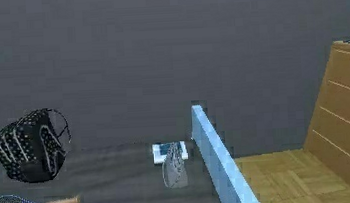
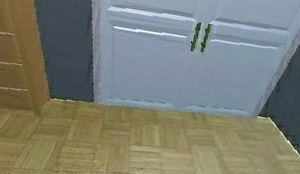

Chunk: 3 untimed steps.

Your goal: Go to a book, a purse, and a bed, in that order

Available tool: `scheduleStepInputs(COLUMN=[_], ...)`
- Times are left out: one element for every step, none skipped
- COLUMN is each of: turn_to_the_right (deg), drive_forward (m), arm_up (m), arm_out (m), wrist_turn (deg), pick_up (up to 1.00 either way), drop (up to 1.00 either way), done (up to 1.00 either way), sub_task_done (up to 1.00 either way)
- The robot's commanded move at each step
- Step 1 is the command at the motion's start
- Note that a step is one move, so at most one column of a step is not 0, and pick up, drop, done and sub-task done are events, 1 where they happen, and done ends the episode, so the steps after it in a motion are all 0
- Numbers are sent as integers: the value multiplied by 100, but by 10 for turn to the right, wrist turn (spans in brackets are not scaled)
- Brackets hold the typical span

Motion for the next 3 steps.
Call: scheduleStepInputs(turn_to_the_right=[0,-360,0], drive_forward=[0,0,0], arm_up=[0,0,0], arm_out=[0,0,0], wrist_turn=[0,0,0], pick_up=[0,0,0], drop=[0,0,0], done=[0,0,100], sub_task_done=[100,0,0])
